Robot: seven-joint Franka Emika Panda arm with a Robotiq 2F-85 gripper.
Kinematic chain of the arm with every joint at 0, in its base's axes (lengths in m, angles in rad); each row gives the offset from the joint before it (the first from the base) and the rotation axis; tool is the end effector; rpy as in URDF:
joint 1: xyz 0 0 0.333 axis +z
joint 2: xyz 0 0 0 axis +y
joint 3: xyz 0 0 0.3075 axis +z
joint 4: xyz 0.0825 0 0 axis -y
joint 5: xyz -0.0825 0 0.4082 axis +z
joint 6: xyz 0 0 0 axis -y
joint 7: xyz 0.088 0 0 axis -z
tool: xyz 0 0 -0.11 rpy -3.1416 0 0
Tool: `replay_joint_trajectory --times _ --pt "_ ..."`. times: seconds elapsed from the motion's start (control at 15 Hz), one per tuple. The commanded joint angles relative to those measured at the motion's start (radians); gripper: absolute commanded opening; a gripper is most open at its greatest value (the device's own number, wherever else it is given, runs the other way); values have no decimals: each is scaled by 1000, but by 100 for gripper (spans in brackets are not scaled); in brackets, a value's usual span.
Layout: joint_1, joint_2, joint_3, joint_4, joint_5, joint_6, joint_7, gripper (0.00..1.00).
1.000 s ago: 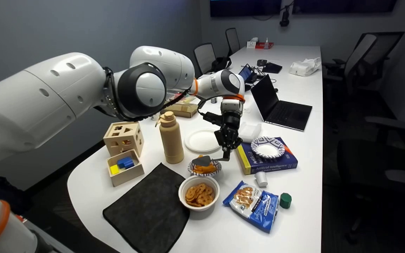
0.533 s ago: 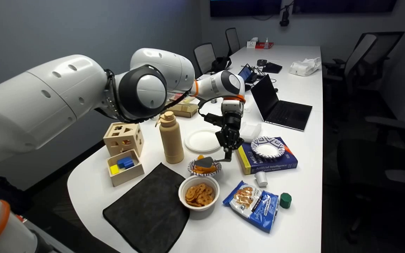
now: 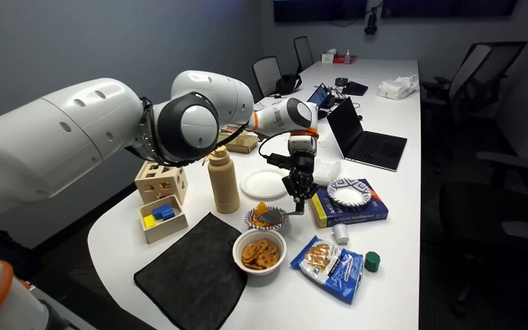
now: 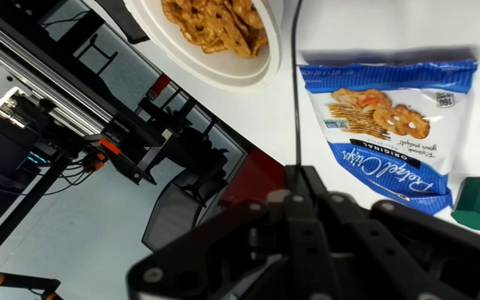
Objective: Use the silver spatula to stir the contents of the white plate with blue markings
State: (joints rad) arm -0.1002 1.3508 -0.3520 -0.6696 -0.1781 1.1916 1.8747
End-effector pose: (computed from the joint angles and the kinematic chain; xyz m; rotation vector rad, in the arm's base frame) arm 0.6742 -0.2291 0.1112 0.9936 -1.9551 -0.1854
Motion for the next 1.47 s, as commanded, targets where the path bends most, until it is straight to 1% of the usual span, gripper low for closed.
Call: replay_joint_trajectory --times 0.0,0.53,1.0,1.07,1.4 --pt "-14 75 7 142 3 -55 151 1" --pt "3 83 28 170 8 -52 135 1" --pt "-6 81 50 186 21 -30 125 1" --pt "7 61 31 153 38 -15 128 1" --pt "10 41 3 140 27 -18 157 1"
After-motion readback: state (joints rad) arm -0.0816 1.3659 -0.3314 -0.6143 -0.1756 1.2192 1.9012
